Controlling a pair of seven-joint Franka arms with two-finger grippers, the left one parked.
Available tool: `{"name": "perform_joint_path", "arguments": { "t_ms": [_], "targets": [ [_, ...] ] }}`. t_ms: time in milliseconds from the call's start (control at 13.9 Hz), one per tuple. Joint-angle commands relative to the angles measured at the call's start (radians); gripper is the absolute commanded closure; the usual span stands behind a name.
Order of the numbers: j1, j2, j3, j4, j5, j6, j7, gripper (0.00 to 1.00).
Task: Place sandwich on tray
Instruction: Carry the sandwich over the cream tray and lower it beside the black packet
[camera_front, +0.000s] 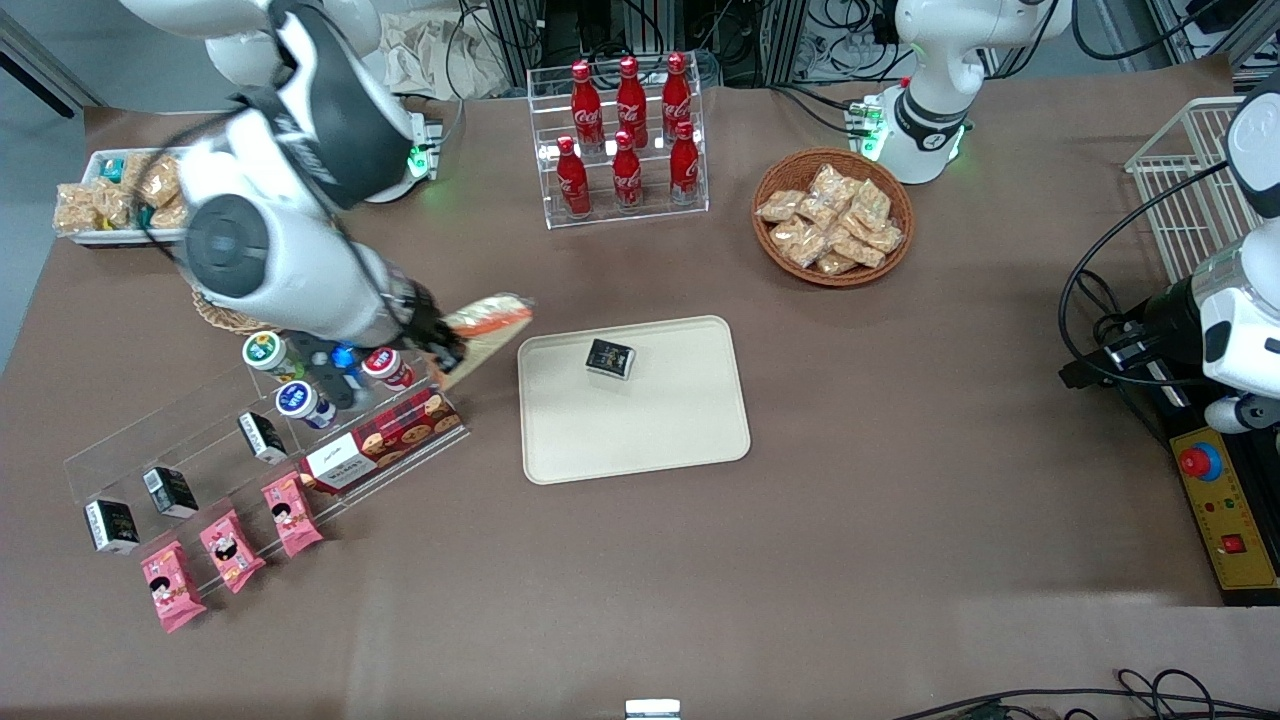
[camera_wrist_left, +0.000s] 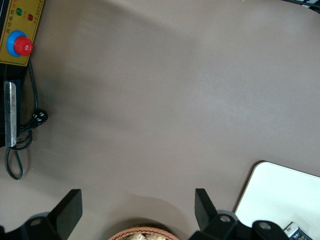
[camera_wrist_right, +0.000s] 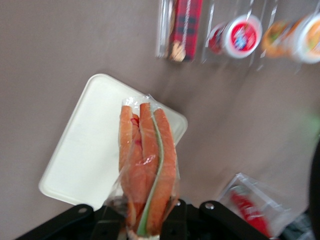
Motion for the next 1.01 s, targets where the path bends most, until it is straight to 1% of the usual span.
{"name": "perform_joint_path", "arguments": {
  "t_ms": [0,144,576,719,935],
  "targets": [
    [0.057,0.083,-0.011,0.019,0.049,0.131,0.155,1.0],
    [0.103,0.144,-0.011,0.019,0.056,0.242,0.238,1.0],
    [0.141,0.337,-0.011,0.019,0.057,0.562,0.398,1.0],
    [0.167,0.38,-0.012,0.019,0.057,0.618,0.403,1.0],
    [0.17,0.413,-0.012,0.019,0.057,0.626,0.447,1.0]
  ]
}}
